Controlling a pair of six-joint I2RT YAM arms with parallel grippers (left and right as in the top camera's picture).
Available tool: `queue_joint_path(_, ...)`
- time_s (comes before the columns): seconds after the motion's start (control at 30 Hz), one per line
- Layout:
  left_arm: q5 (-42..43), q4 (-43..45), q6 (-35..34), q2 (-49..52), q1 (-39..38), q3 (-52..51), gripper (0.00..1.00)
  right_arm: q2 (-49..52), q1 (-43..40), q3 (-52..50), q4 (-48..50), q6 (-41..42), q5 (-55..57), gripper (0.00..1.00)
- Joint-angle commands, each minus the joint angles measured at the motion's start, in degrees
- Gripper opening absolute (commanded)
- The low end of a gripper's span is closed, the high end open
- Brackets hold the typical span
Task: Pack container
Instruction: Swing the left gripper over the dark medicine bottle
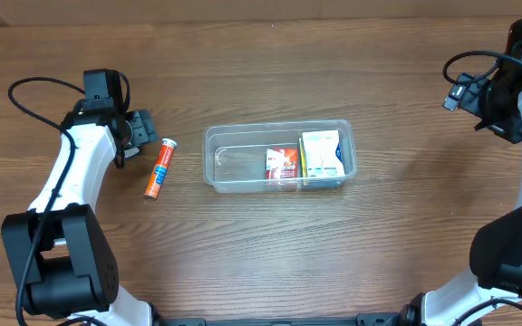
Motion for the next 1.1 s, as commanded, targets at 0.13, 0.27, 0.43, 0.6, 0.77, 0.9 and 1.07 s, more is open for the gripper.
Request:
queue_joint_path(0.13, -0.8, 1.4, 0.0, 0.3, 0.6, 1.0, 0.53, -1.9, 0.0, 1.4, 0.3, 0.0, 0.4, 1.0)
queue_joint_path(0.27, -0.8, 1.4, 0.0, 0.3, 0.6, 1.0, 0.25, -1.9, 0.0, 1.4, 0.3, 0.0, 0.4, 1.0)
queue_joint_path(0.43, 1.2, 0.0, 0.1, -0.2, 0.6, 2.0, 0.11, -1.9, 0.0, 1.4, 0.3, 0.0, 0.4, 1.0)
queue_joint_path(0.6, 12.1, -12.6, 4.4, -1.3, 0.0, 14.4, 0.04, -1.9, 0.0, 1.4, 0.3, 0.0, 0.4, 1.0)
queue_joint_path(0.77, 16.2, -27.8, 7.8, -1.3, -6.6, 30.0, 0.04, -1.9, 0.0, 1.4, 0.3, 0.0, 0.4, 1.0)
queue_joint_path(0.9, 16.2, -31.1, 8.4, -1.3, -17.0, 35.0, 0.04, -1.9, 0.0, 1.4, 0.3, 0.0, 0.4, 1.0)
queue_joint_path(1.07, 8.7, -30.6, 3.3, -1.2, -28.9, 34.9, 0.04, -1.9, 0.0, 1.4, 0.3, 0.0, 0.4, 1.0)
